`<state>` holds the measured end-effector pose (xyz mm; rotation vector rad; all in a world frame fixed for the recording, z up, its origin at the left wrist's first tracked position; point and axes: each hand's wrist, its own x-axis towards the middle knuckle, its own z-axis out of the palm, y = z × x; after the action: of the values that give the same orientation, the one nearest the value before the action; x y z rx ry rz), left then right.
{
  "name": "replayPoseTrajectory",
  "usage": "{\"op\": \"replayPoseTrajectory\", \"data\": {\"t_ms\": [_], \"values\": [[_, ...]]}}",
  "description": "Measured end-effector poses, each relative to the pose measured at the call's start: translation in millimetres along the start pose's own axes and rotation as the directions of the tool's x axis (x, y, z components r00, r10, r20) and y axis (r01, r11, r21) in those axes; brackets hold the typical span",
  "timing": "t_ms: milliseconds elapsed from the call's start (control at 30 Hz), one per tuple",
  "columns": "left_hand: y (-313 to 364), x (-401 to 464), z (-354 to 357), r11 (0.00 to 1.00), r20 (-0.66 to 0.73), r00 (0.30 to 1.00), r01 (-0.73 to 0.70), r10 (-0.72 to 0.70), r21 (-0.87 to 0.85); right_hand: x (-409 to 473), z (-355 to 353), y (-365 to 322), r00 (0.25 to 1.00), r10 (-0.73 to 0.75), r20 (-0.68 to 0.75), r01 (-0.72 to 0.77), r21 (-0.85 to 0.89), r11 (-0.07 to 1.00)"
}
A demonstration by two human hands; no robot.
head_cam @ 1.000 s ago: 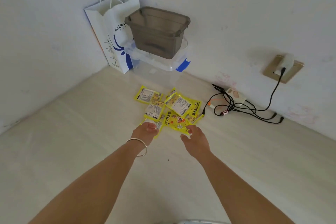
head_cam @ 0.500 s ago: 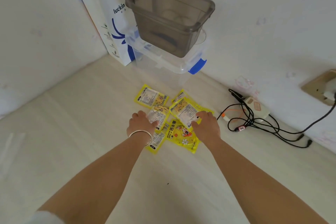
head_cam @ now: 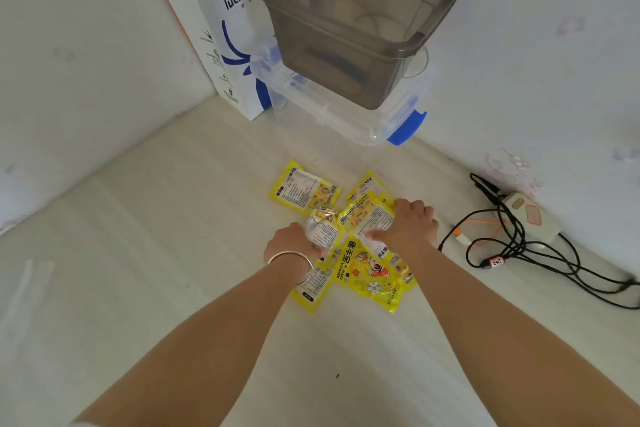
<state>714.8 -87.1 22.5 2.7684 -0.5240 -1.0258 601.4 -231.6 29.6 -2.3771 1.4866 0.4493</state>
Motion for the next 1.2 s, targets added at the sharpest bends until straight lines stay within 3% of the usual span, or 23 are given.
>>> {"op": "replayPoseTrajectory", "data": {"t_ms": [100,233,467,533,633,700,800,900,1033,1200], "values": [[0.1,4.0,-4.4,1.0,0.062,0.998,0.029,-0.029,-0.006,1.0,0.2,-5.3,0.999,0.038,0.004,-0.038,-0.029,0.999],[-1.7,4.2,-2.8,0.997,0.105,0.994,0.047,-0.041,-0.055,1.3,0.6,-6.2,0.98,0.112,0.163,-0.126,0.079,0.989],[-11.0,-7.8,-7.2,0.984,-0.001,1.0,0.022,-0.022,-0.179,-13.2,-1.6,-4.4,0.976,0.064,0.208,-0.134,0.344,0.929],[-14.6,-12.2,-14.3,0.973,-0.038,0.999,0.02,-0.029,-0.229,-18.2,-8.0,-0.4,0.969,0.07,0.236,-0.189,0.532,0.825],[-17.9,-20.8,-21.8,0.913,-0.09,0.996,-0.02,-0.018,-0.408,-28.6,-14.2,1.7,0.953,-0.013,0.303,-0.267,0.859,0.437],[-16.8,-30.0,-25.0,0.838,-0.099,0.995,-0.076,0.026,-0.541,-39.5,-18.8,-1.0,0.935,-0.134,0.328,-0.298,0.933,0.199],[-8.4,-51.5,-26.3,0.741,-0.074,0.984,-0.172,0.164,-0.649,-53.8,-20.5,-5.2,0.909,-0.281,0.308,-0.321,0.947,0.002],[2.6,-70.5,-18.8,0.698,-0.021,0.954,-0.235,0.3,-0.676,-66.8,-19.9,-0.3,0.921,-0.289,0.26,-0.298,0.95,-0.092],[10.0,-88.1,-1.5,0.708,0.083,0.912,-0.252,0.402,-0.66,-91.1,-19.7,22.7,0.961,-0.188,0.203,-0.238,0.953,-0.188],[21.2,-114.1,18.5,0.727,0.278,0.824,-0.217,0.495,-0.651,-133.1,-10.4,73.3,0.99,0.044,0.134,-0.125,0.98,-0.157]]}}
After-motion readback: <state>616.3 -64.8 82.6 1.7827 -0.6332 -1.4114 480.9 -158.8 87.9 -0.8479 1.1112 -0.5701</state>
